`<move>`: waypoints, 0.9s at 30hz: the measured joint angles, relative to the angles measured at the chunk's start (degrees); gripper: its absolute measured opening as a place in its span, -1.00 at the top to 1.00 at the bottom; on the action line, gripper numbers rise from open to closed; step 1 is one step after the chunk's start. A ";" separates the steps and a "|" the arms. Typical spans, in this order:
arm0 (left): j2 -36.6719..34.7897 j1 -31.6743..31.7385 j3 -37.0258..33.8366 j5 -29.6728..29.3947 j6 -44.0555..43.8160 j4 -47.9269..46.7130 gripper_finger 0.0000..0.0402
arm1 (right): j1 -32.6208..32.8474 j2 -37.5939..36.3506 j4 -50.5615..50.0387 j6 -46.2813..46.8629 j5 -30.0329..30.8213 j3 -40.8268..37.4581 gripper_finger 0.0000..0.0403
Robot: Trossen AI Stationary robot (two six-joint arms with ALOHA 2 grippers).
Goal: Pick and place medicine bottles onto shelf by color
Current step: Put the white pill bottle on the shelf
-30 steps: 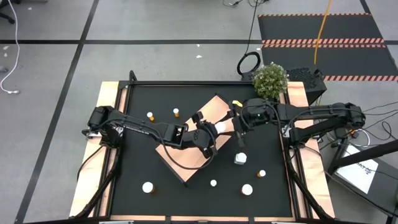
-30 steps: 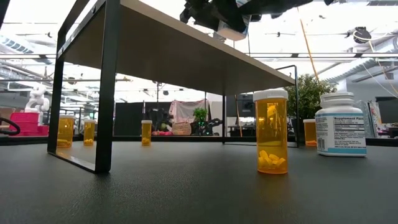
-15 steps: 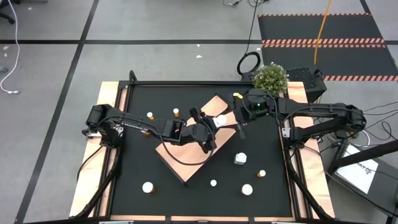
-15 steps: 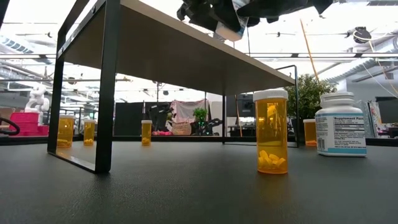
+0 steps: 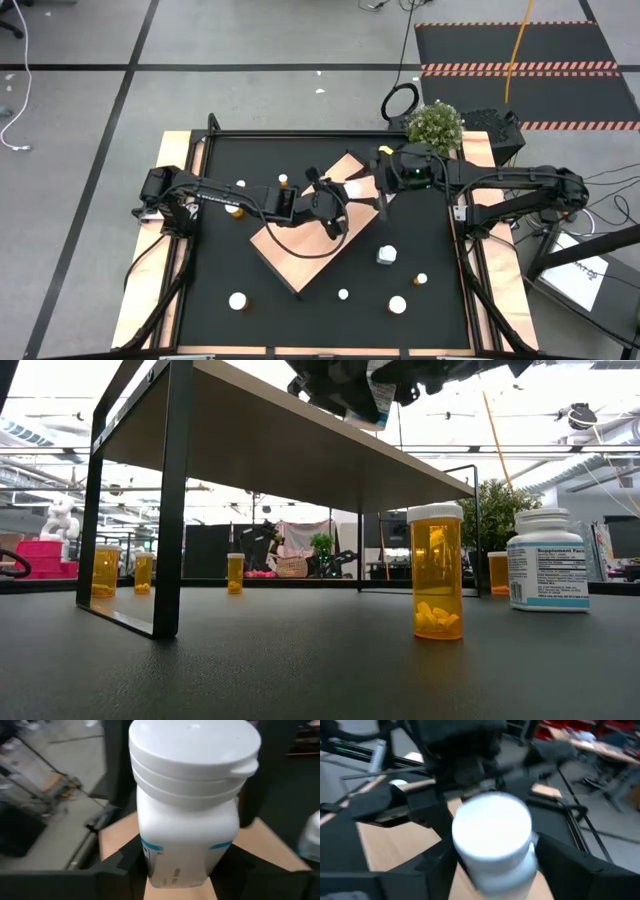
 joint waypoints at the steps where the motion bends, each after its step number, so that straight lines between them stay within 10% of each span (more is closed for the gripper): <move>1: 0.00 0.13 0.00 -1.68 0.46 0.06 0.11 | 0.53 0.00 0.00 0.99 1.69 0.00 -0.36; 18: 0.00 3.11 0.02 -8.13 -3.32 -1.47 0.17 | 10.74 0.41 8.27 24.02 40.57 -3.44 -0.62; 27: 0.00 3.16 0.02 -8.59 -4.86 -1.26 0.16 | 10.72 0.85 26.13 23.16 42.81 -10.82 -0.62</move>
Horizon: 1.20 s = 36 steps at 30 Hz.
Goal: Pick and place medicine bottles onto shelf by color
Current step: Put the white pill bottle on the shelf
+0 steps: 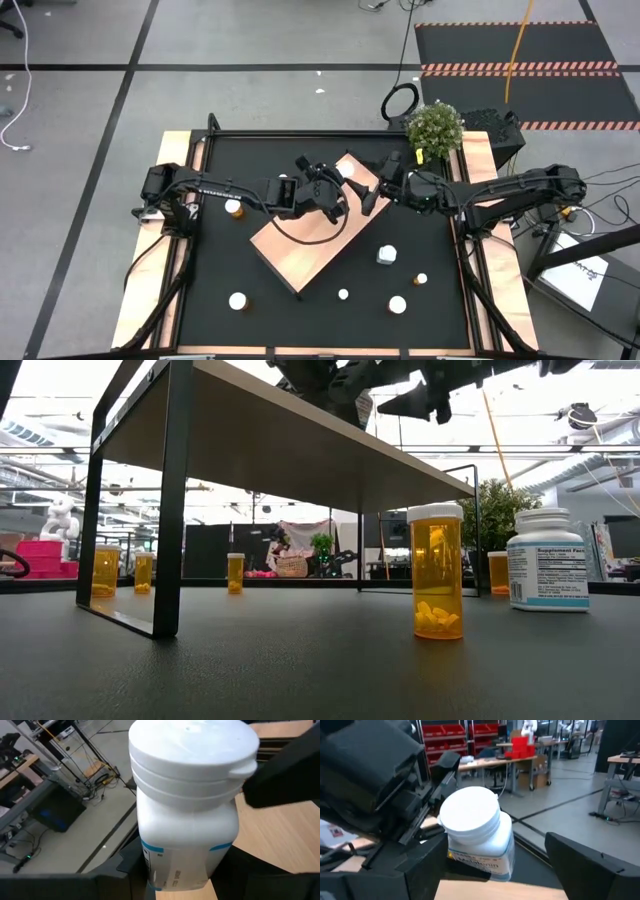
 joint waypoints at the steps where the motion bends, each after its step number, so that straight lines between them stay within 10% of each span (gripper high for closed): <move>1: 0.02 -0.02 0.00 0.03 0.15 0.02 0.16 | 0.00 0.00 0.16 -0.02 -0.63 -0.07 -0.62; 7: 0.57 -0.17 0.03 0.36 3.25 -0.92 0.16 | -0.55 0.00 -0.72 -0.71 -8.94 -0.09 -0.61; 36: 0.55 -1.81 0.02 -0.70 4.13 -0.35 0.15 | -3.41 -0.23 -2.47 -0.51 -10.50 -0.09 -0.50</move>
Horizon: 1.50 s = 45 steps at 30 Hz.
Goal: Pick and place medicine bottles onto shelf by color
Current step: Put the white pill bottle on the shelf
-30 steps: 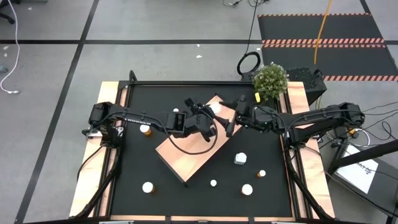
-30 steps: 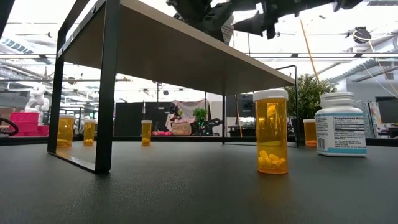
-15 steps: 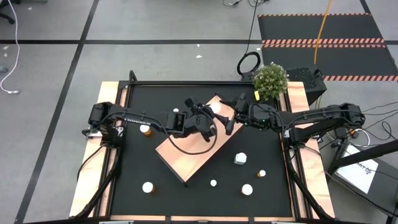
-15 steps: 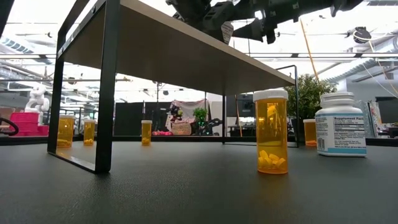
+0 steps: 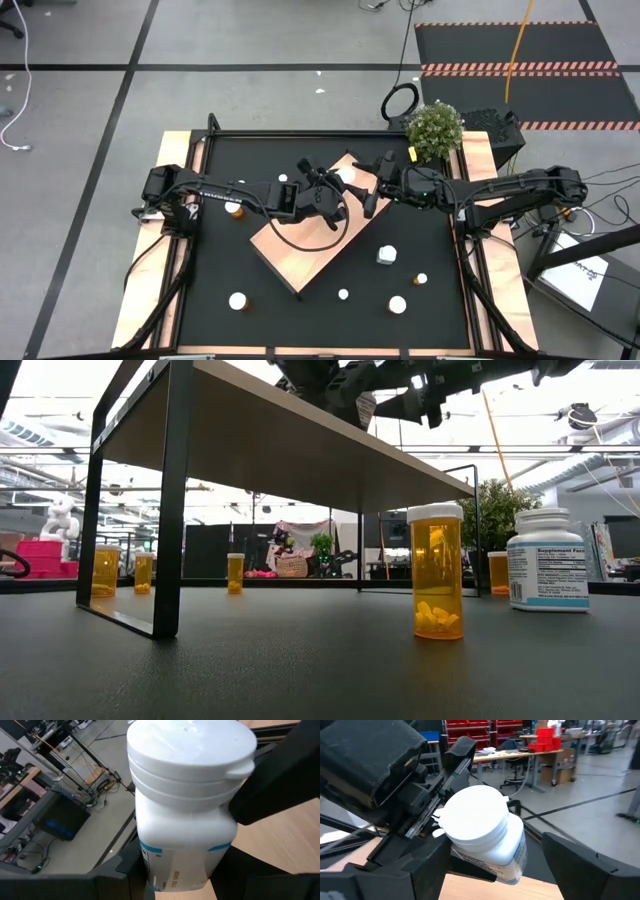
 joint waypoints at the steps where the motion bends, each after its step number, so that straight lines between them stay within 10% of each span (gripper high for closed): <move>1: 0.00 0.02 0.00 0.02 0.04 0.00 0.15 | -0.03 -0.01 0.23 1.14 -0.99 0.00 -0.50; 45: 0.00 -0.57 -0.07 5.64 -0.06 -0.45 0.15 | -0.02 -0.08 4.71 -15.58 -6.28 -2.36 0.05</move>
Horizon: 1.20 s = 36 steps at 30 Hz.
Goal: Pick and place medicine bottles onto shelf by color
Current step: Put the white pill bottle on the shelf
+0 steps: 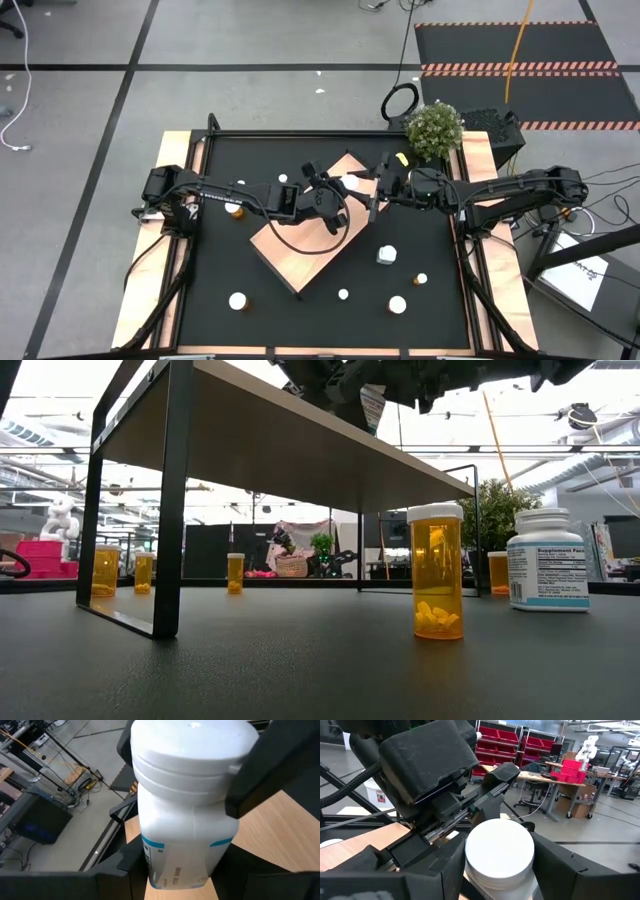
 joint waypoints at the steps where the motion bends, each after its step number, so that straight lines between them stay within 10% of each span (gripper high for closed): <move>1: 0.00 0.00 0.00 0.47 -0.20 -0.02 0.15 | 0.00 0.00 0.00 0.22 0.02 0.00 0.05; 21: -2.98 -1.30 0.13 4.94 -3.39 -6.05 -0.69 | -1.49 0.11 -2.98 1.53 0.17 -0.13 0.05; 36: -11.19 -0.29 0.09 2.25 -10.32 -23.73 -0.69 | -14.92 0.65 -6.62 10.64 -26.67 2.54 0.05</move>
